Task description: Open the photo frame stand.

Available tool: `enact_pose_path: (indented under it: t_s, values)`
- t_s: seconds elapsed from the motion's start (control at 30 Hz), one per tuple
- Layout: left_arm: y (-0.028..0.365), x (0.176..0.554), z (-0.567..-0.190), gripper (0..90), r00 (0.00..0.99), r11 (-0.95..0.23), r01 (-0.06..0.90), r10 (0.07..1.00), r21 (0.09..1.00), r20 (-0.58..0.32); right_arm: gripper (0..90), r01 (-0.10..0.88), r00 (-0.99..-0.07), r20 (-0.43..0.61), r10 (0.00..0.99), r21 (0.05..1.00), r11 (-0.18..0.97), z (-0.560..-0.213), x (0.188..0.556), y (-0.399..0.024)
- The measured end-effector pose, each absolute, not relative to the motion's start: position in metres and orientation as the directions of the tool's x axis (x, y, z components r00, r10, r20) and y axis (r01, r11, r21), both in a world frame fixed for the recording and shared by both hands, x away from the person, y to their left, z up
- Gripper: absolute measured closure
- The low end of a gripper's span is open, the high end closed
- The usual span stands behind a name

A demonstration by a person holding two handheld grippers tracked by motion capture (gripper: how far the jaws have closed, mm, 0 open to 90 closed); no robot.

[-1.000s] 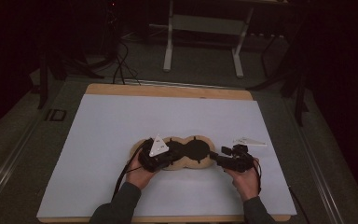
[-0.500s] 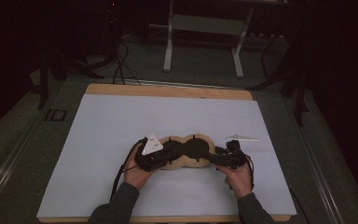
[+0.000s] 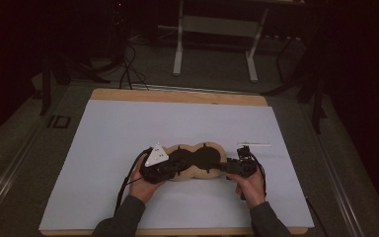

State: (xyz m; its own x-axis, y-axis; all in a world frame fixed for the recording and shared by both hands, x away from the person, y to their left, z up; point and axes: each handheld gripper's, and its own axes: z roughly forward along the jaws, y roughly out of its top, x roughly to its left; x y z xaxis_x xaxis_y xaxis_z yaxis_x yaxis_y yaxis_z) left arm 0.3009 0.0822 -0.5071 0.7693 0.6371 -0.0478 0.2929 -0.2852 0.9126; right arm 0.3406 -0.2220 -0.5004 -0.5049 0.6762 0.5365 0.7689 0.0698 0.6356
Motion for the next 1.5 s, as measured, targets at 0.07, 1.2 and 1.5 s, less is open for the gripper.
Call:
enact_pose_path:
  t_s: [0.07, 1.2, 1.5]
  values:
    - [0.082, 0.299, -0.506, 61.8, 0.765, -0.301, 0.295, 0.643, 0.907, -0.036, 31.0, 0.772, -0.504, 0.548, 0.668, 0.632, 0.064, -0.501, 0.341, -0.223]
    - [0.109, 0.274, -0.507, 39.5, 0.763, -0.344, 0.379, 0.642, 0.859, -0.079, 55.8, 0.755, -0.542, 0.611, 0.577, 0.655, 0.016, -0.494, 0.337, -0.232]
    - [0.124, 0.263, -0.503, 40.6, 0.78, -0.339, 0.382, 0.618, 0.86, -0.103, 56.4, 0.747, -0.553, 0.602, 0.576, 0.665, 0.021, -0.494, 0.336, -0.232]
